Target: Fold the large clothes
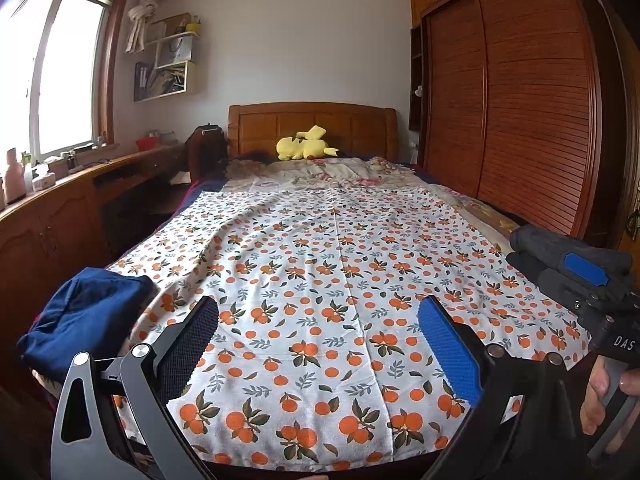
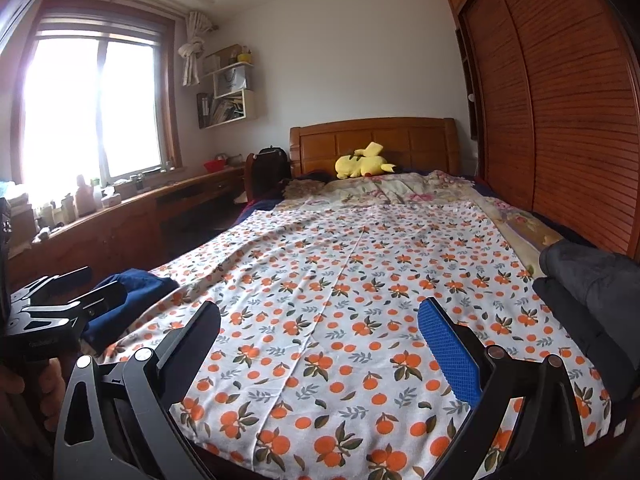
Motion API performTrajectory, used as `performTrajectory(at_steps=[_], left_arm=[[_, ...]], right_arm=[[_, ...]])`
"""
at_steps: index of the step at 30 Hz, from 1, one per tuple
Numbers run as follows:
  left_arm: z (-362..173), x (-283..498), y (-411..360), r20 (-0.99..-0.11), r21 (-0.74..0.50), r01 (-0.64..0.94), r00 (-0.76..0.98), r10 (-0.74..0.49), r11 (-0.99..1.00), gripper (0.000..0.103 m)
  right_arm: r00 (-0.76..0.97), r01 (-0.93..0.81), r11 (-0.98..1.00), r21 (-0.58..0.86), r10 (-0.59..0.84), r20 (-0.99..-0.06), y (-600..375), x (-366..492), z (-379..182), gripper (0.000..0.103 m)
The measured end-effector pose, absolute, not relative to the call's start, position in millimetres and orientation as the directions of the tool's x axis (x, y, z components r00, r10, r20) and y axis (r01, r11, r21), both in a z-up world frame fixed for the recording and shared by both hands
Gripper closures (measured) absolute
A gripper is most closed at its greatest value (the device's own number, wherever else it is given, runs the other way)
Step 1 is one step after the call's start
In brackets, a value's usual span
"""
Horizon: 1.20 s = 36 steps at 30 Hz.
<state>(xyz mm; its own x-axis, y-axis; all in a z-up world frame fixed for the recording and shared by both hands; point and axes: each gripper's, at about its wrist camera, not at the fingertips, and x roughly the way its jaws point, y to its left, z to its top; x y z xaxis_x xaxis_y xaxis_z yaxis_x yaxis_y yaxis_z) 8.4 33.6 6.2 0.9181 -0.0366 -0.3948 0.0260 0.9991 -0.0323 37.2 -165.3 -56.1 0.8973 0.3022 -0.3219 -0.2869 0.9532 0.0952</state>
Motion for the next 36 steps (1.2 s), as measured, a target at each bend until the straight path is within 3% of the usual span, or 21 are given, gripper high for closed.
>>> performTrajectory(at_steps=[36], left_arm=[[3.8, 5.9, 35.6, -0.394, -0.038, 0.021, 0.919, -0.034, 0.999, 0.002]], right_arm=[[0.899, -0.27, 0.958, 0.097, 0.287, -0.33, -169.7, 38.5, -60.9, 0.007]])
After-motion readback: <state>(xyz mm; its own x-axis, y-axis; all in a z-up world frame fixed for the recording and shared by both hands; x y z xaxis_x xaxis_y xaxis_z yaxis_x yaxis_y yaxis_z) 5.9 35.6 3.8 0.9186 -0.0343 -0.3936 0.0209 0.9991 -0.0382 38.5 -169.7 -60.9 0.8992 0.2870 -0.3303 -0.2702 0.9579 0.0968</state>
